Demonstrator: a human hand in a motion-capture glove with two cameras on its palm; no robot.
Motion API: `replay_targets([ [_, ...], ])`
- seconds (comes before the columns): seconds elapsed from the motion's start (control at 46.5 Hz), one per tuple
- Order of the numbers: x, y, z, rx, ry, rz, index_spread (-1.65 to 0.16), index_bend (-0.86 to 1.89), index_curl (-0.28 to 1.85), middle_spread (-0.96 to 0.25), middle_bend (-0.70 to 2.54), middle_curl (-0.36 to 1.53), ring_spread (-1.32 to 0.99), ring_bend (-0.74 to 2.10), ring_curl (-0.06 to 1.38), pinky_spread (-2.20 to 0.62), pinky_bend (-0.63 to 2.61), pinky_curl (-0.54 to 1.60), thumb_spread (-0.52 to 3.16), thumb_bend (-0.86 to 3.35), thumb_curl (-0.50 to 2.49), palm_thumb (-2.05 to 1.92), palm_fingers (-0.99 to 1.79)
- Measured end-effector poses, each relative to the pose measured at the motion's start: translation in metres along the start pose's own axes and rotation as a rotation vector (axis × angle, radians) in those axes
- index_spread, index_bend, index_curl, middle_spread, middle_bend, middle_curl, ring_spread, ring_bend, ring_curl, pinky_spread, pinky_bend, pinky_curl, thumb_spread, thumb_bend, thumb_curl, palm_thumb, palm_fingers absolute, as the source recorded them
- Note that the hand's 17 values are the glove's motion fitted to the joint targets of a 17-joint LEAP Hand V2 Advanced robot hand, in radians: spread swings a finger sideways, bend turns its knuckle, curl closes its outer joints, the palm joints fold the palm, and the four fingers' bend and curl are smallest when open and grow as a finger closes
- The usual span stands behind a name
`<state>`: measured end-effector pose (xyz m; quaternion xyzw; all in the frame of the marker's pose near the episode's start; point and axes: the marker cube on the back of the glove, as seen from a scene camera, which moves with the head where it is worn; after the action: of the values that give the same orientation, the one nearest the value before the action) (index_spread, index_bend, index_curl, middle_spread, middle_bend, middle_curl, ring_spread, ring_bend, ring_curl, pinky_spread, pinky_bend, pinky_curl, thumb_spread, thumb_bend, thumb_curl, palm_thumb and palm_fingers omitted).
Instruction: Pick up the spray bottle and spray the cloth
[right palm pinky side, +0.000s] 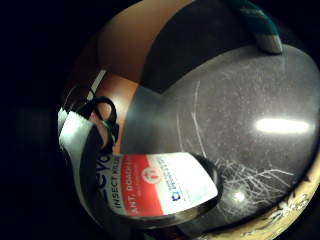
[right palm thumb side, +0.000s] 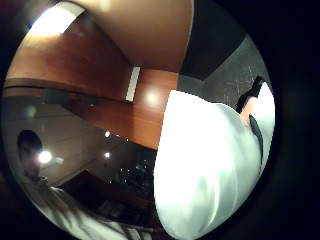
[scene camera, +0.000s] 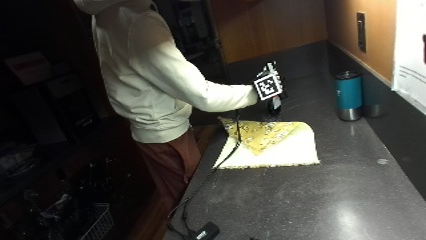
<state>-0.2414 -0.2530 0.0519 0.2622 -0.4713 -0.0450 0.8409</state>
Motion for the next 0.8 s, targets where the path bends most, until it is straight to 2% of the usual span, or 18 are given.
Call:
replay_targets([
  [0.086,0.005,-0.016,0.007,0.099,-0.015,0.013,-0.14,0.37,0.54,-0.12,0.55,0.49,-0.16,0.6,0.44,-0.22,0.4,0.39,0.26,-0.03,0.76,0.96,1.37],
  [0.344,0.024,-0.016,0.025,0.026,0.092,0.014,-0.14,0.36,0.54,-0.11,0.53,0.48,-0.15,0.57,0.44,-0.22,0.41,0.39,0.29,-0.04,0.76,0.95,1.34],
  [0.495,0.012,-0.022,0.032,-0.033,0.046,0.026,-0.15,0.32,0.53,-0.11,0.46,0.47,-0.15,0.52,0.42,-0.21,0.44,0.4,0.34,-0.04,0.76,0.94,1.24],
  [0.559,0.025,-0.015,0.031,-0.134,0.153,0.033,-0.17,0.17,0.5,-0.12,0.38,0.45,-0.14,0.51,0.42,-0.19,0.5,0.41,0.43,-0.04,0.74,0.93,1.08],
  [0.602,0.021,-0.008,0.025,-0.203,0.139,0.03,-0.2,0.15,0.49,-0.12,0.38,0.45,-0.14,0.44,0.41,-0.15,0.45,0.4,0.55,-0.05,0.72,0.88,0.92],
  [0.624,0.018,-0.005,0.02,-0.23,0.129,0.027,-0.21,0.12,0.48,-0.12,0.35,0.44,-0.13,0.39,0.4,-0.11,0.43,0.41,0.59,-0.07,0.69,0.84,0.7],
  [0.645,0.016,-0.002,0.015,-0.246,0.128,0.025,-0.22,0.12,0.49,-0.12,0.34,0.44,-0.12,0.4,0.43,-0.09,0.44,0.43,0.62,-0.07,0.68,0.82,0.63],
  [0.731,0.009,0.005,-0.003,-0.247,0.146,0.018,-0.27,0.03,0.41,-0.1,0.24,0.41,-0.09,0.39,0.41,-0.01,0.48,0.43,0.72,-0.08,0.62,0.72,0.39],
  [0.796,-0.005,0.005,-0.013,-0.196,0.107,0.004,-0.29,0.04,0.36,-0.08,0.21,0.4,-0.08,0.39,0.39,0.03,0.49,0.41,0.77,-0.07,0.58,0.68,0.36],
])
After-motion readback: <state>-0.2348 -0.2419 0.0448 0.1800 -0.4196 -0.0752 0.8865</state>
